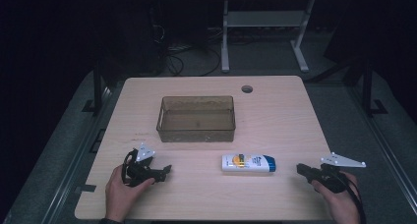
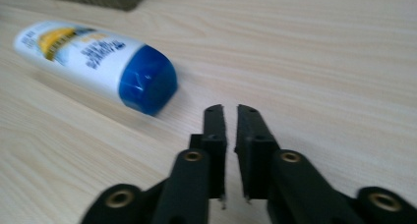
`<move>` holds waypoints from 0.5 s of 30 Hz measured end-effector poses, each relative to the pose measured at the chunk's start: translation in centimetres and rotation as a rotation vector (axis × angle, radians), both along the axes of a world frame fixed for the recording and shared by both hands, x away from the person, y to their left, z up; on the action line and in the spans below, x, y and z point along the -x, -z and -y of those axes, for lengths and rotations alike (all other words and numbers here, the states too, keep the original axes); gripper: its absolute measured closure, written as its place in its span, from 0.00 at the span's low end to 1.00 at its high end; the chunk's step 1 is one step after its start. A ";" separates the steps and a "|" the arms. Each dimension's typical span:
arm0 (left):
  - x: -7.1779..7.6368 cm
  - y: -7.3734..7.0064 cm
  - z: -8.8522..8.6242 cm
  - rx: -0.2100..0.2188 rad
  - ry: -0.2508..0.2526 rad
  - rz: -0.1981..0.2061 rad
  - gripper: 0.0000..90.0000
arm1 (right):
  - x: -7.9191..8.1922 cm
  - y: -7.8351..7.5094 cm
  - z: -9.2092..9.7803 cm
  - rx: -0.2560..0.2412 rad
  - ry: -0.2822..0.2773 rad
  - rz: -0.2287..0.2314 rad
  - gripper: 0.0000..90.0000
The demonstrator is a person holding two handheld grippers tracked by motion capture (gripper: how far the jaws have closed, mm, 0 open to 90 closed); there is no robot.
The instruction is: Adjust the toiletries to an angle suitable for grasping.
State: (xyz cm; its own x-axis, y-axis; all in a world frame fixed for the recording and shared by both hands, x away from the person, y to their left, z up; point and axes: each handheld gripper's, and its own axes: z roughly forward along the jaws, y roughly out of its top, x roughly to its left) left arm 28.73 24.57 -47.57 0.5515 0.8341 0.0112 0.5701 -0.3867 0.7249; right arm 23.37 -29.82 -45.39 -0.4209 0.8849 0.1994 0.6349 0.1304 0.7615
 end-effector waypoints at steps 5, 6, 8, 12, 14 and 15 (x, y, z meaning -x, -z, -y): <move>0.0 0.0 0.0 -0.001 0.002 -0.001 0.14 | 0.1 -0.8 -0.5 -0.016 -0.040 0.004 1.00; 0.0 0.0 0.0 -0.001 0.002 -0.001 0.14 | 0.0 -0.9 -0.8 -0.015 -0.058 0.004 1.00; 0.0 0.0 0.0 -0.001 0.003 -0.001 0.14 | -0.1 -0.9 -1.4 -0.009 -0.080 0.008 1.00; 0.0 0.0 0.0 0.001 0.006 0.000 0.14 | -0.1 -1.0 -2.4 -0.008 -0.125 0.009 1.00; -0.1 0.0 0.0 0.002 0.005 0.001 0.14 | -0.1 -1.0 -2.8 -0.009 -0.139 0.009 1.00; -0.1 0.0 0.0 0.002 0.004 0.001 0.14 | 0.0 -1.0 -2.9 -0.008 -0.145 0.011 1.00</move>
